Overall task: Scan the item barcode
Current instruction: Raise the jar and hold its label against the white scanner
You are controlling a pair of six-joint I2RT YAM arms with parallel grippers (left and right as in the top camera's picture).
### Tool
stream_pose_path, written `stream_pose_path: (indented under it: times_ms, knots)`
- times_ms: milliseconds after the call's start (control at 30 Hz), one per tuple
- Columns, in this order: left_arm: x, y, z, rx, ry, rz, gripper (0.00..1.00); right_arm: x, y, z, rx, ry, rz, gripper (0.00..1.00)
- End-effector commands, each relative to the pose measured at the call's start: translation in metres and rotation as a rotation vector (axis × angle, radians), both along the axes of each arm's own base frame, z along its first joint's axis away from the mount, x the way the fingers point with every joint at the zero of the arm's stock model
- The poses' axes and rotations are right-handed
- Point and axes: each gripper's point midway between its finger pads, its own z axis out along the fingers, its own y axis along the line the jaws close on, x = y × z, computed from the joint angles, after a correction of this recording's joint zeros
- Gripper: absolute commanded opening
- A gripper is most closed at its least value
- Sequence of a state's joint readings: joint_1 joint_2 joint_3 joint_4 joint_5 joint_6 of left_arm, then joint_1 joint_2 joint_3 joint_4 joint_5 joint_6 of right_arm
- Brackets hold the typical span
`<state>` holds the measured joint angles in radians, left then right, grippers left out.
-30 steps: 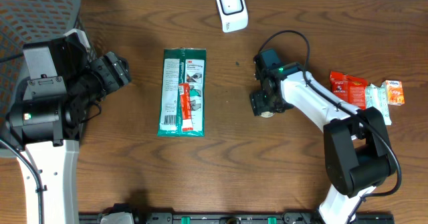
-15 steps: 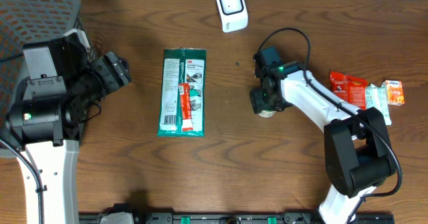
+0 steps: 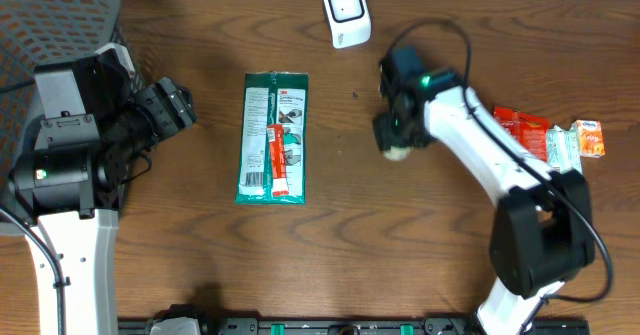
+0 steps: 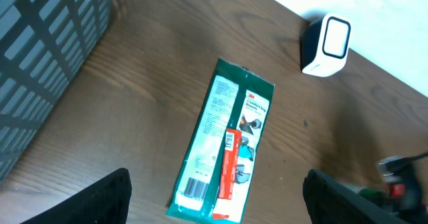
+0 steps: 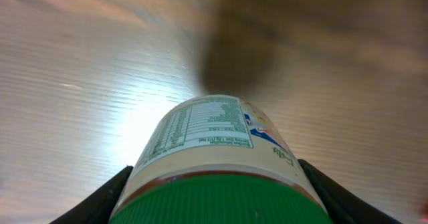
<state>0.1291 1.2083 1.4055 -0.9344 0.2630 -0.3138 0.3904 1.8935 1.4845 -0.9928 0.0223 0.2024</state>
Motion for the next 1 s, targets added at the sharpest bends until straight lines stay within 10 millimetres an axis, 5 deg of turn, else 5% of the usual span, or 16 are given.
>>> stream_pose_path:
  times_ms: [0, 200, 300, 400, 533, 967]
  knots:
    - [0.000, 0.001, 0.002, 0.002, -0.005, -0.002, 0.82, 0.024, 0.022, 0.110, 0.150, -0.206, 0.010, 0.42]
    - [0.000, 0.001, 0.002, 0.002, -0.005, -0.002, 0.82, 0.032, 0.021, 0.223, 0.217, -0.376, -0.005, 0.37]
    - [0.000, 0.001, 0.002, 0.002, -0.005, -0.002, 0.82, 0.042, 0.020, 0.255, 0.248, -0.461, -0.014, 0.37]
    - [0.000, 0.001, 0.002, 0.002, -0.005, -0.002, 0.82, 0.058, 0.024, 0.267, 0.271, -0.527, -0.014, 0.38]
    - [0.000, 0.001, 0.002, 0.002, -0.005, -0.002, 0.82, 0.091, 0.036, 0.258, 0.286, -0.579, -0.016, 0.34]
    - [0.000, 0.001, 0.002, 0.002, -0.005, -0.002, 0.82, 0.231, 0.079, 0.179, 0.299, -0.800, -0.020, 0.27]
